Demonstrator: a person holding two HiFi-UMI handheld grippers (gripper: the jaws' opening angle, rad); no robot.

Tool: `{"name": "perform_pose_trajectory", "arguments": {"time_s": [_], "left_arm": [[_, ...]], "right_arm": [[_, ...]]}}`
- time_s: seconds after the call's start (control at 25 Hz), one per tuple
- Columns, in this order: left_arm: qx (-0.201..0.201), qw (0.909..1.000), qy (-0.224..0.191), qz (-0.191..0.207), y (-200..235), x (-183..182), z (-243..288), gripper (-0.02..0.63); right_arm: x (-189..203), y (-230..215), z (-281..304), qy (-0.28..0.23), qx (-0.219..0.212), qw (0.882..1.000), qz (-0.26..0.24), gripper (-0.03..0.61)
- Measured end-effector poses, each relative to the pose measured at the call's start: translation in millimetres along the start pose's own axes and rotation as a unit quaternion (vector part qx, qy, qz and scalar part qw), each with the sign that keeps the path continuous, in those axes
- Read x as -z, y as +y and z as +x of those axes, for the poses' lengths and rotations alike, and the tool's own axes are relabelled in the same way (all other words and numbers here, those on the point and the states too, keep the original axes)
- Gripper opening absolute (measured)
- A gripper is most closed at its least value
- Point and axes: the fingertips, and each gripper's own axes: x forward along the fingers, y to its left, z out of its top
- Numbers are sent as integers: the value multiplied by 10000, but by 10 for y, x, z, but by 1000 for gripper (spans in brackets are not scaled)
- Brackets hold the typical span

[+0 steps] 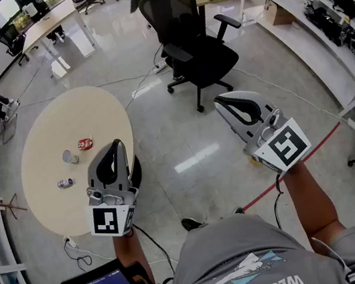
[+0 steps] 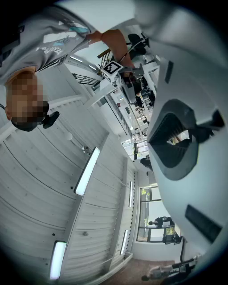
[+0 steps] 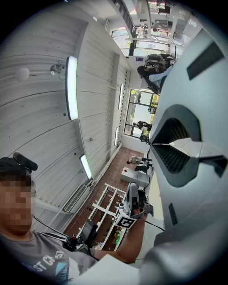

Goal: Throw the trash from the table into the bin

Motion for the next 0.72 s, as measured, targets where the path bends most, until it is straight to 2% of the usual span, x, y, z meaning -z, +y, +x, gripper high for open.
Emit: {"name": "perform_pose_trajectory", "arguments": {"time_s": [0.12, 0.32, 0.44, 0.72], "left_arm": [[-144, 9999, 40, 57, 275, 118, -294, 43], [-563, 9983, 85, 96, 1338, 47, -987, 43], [-889, 9957, 105, 230, 1705, 78, -1251, 43], [-1593, 9835, 130, 846, 2392, -40, -1503, 43]], "right_arm": [[38, 298, 308, -34, -197, 9998, 46, 8], [-361, 1051, 1354, -122, -714, 9973, 129, 8], [-417, 1377, 1761, -262, -1091, 9937, 66, 8], [-648, 1874, 2671, -905, -2046, 9740, -364, 8]]}}
